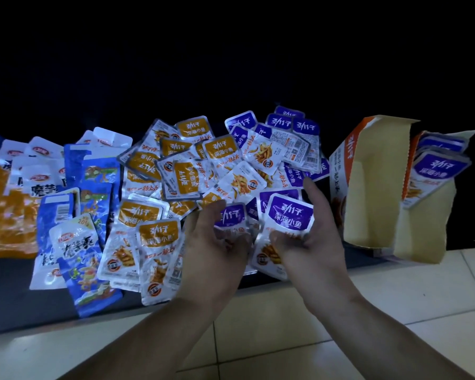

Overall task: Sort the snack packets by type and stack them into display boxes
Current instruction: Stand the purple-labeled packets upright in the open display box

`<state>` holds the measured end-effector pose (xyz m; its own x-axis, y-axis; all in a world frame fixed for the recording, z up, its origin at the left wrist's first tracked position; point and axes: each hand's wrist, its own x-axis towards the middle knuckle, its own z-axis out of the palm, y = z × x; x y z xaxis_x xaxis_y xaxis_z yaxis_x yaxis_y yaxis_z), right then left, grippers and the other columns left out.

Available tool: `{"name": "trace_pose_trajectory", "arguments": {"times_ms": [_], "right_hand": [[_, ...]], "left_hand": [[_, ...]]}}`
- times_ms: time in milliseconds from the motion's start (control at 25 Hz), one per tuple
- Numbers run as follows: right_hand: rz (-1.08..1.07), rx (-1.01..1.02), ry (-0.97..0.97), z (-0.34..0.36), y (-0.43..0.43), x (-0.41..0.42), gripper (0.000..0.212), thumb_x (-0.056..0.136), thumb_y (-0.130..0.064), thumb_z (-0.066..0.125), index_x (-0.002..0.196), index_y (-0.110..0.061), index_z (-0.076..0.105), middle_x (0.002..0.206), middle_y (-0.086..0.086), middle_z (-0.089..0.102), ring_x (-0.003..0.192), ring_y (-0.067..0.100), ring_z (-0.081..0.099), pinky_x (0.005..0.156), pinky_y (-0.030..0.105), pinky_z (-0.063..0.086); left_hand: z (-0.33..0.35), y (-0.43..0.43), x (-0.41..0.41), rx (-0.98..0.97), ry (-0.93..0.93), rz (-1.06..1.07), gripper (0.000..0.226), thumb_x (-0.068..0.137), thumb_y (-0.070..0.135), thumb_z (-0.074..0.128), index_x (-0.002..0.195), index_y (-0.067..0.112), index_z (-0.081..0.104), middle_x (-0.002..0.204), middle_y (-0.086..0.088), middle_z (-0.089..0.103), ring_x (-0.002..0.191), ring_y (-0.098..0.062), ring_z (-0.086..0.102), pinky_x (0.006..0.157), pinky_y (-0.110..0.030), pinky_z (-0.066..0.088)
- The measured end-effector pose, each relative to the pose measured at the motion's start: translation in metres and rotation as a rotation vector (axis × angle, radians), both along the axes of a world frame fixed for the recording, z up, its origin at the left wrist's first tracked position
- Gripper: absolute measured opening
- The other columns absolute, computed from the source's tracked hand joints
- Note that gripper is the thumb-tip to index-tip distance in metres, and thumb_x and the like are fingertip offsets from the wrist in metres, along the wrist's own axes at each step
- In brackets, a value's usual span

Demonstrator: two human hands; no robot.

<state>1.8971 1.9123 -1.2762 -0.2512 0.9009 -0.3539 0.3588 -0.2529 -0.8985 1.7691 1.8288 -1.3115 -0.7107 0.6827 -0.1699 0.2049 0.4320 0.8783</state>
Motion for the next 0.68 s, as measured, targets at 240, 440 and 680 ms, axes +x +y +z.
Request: {"name": "trace_pose_trajectory", "arguments": {"times_ms": [240,440,680], "right_hand": [[0.092,-0.002,-0.07,0.009,0.012,0.014,0.095,0.094,0.005,0.058,0.151,-0.062,0.022,0.114,-0.036,0.058,0.083,-0.014,0.064,0.056,0.007,0.049],[0.153,0.037,-0.109,-0.004,0.013,0.031,0.093,0.096,-0.001,0.064,0.148,-0.067,0.022,0.115,-0.035,0.065,0.098,-0.006,0.068,0.064,0.016,0.053],[0.13,-0.003,-0.063,-0.008,0.016,0.032,0.077,0.1,-0.004,0.06,0.153,-0.052,0.028,0.099,-0.053,0.058,0.09,-0.024,0.059,0.064,-0.001,0.044]], "left_hand": [[0.004,-0.004,-0.012,-0.264,0.269,-0.292,0.071,0.078,0.036,0.085,0.139,0.026,0.05,0.122,0.005,0.042,0.098,-0.012,0.056,0.072,-0.015,0.043],[0.012,0.001,-0.027,-0.488,0.539,-0.434,0.102,0.077,0.061,0.079,0.153,0.025,0.021,0.126,-0.006,0.046,0.115,-0.03,0.057,0.082,-0.038,0.055],[0.01,-0.007,-0.029,-0.13,0.228,-0.252,0.061,0.095,0.017,0.069,0.149,0.033,0.047,0.135,0.007,0.063,0.122,-0.012,0.062,0.096,-0.039,0.058]]}}
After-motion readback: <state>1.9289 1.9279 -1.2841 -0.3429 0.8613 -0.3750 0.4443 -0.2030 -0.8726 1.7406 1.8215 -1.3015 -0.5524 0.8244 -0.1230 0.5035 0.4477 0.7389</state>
